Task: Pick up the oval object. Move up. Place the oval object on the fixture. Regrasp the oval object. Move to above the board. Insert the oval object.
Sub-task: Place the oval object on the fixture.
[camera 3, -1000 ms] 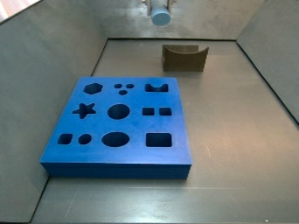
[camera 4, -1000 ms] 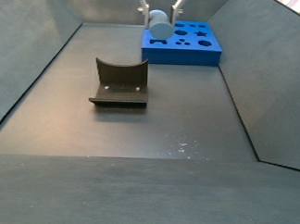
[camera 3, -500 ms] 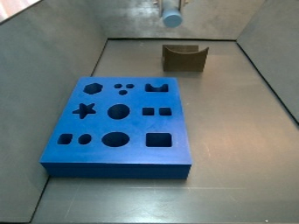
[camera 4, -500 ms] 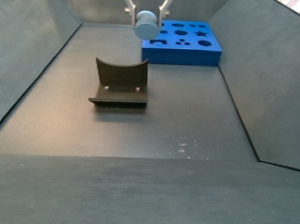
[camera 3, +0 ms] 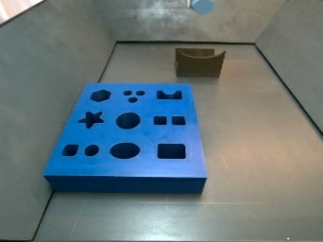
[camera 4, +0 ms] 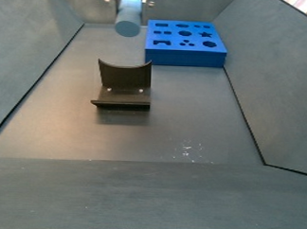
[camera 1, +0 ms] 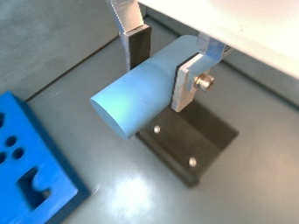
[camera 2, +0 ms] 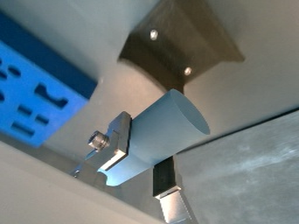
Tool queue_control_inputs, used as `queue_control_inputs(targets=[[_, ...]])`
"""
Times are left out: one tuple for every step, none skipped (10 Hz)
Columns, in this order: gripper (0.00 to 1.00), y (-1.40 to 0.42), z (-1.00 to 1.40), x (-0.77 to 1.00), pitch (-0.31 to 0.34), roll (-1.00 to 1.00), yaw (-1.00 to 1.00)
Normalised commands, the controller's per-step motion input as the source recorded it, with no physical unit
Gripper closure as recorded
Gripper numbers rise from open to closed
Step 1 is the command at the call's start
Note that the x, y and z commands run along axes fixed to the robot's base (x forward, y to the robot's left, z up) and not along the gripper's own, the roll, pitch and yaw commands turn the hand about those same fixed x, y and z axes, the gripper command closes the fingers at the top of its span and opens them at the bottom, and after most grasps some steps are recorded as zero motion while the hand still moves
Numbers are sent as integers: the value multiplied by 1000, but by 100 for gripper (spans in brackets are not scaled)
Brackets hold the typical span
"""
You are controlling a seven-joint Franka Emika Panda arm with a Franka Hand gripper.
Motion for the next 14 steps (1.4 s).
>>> queue_control_inputs(targets=[[100,52,21,206,60,-1000,-116],[100,47,4,96,68,-1000,-121],[100,44,8,48,63,-1000,-128],[100,36,4,26,40,-991,-151],[100,36,-2,35,35,-865,-141],[100,40,-3,54,29,-618,-118],[100,40,-10,62,24,-375,-98],[100,24,-3,56,17,-252,-84],[100,21,3,50,5,-210,-80],[100,132,-1000,117,207,-1000,3],[100,136,-1000,121,204,-1000,-8],[100,135,-1000,135,231,-899,-66],[100,132,-1000,141,230,-790,-91],[100,136,-1000,148,175,-506,-154]])
